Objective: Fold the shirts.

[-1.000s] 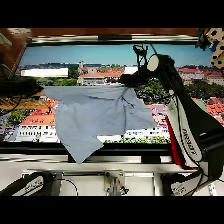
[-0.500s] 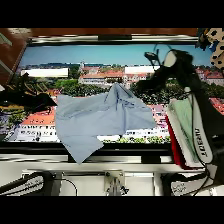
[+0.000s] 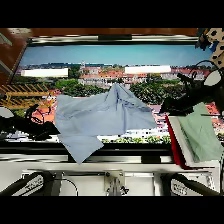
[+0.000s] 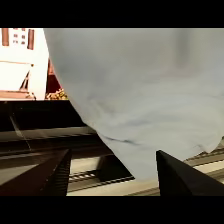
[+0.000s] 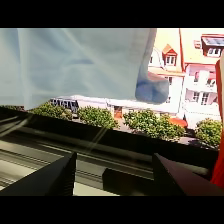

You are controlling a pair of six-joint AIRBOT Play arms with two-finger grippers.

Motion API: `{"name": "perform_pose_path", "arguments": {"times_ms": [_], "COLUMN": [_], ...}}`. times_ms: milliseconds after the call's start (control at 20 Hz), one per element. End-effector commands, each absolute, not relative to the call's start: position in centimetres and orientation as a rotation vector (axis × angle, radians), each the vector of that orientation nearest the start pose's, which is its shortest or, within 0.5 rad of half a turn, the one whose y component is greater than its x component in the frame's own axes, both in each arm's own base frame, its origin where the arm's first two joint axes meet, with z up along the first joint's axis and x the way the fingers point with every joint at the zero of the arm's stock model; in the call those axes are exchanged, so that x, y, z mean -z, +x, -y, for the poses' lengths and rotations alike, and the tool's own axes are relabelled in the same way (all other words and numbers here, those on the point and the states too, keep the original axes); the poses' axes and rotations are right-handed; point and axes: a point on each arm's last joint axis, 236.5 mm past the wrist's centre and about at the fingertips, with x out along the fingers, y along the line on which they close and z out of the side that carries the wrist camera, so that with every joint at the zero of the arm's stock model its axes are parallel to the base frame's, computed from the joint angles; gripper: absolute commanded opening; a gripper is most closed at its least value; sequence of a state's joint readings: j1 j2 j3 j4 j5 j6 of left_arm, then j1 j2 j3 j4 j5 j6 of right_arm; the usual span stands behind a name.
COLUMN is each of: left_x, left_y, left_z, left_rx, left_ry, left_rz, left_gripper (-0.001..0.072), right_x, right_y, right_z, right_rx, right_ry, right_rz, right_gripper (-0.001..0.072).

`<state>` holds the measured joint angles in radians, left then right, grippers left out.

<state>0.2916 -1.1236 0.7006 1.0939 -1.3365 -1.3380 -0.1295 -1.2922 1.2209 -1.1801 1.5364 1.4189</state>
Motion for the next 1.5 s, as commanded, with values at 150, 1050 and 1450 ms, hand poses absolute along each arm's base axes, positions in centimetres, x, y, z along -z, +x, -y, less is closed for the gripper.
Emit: {"name": "perform_pose_path", "arguments": {"times_ms": [150,1050,1450], "left_x": [7.8,9.1,9.1], "left_y": [23.5,24.1,24.1], "left_z": [4.3,6.9,6.9], "left_rx": [0.208,0.322,0.359], "left_ry": [-0.577,-0.705,-0.671], "left_rz": [-1.578,-1.62,-1.608], "left_gripper": [0.0589,0.0231,0.003], "right_x": [-2.5,3.0,6.9], "right_y": [33.0,29.3,31.8], "right_z": [-5.2,-4.3,-5.3], "right_rx": [-0.294,-0.242,-0.231], "right_ry": [0.361,0.345,0.451], "right_rz": [-1.438,-1.568,-1.561], "right_gripper": [0.0597,0.0692,0.0692]}}
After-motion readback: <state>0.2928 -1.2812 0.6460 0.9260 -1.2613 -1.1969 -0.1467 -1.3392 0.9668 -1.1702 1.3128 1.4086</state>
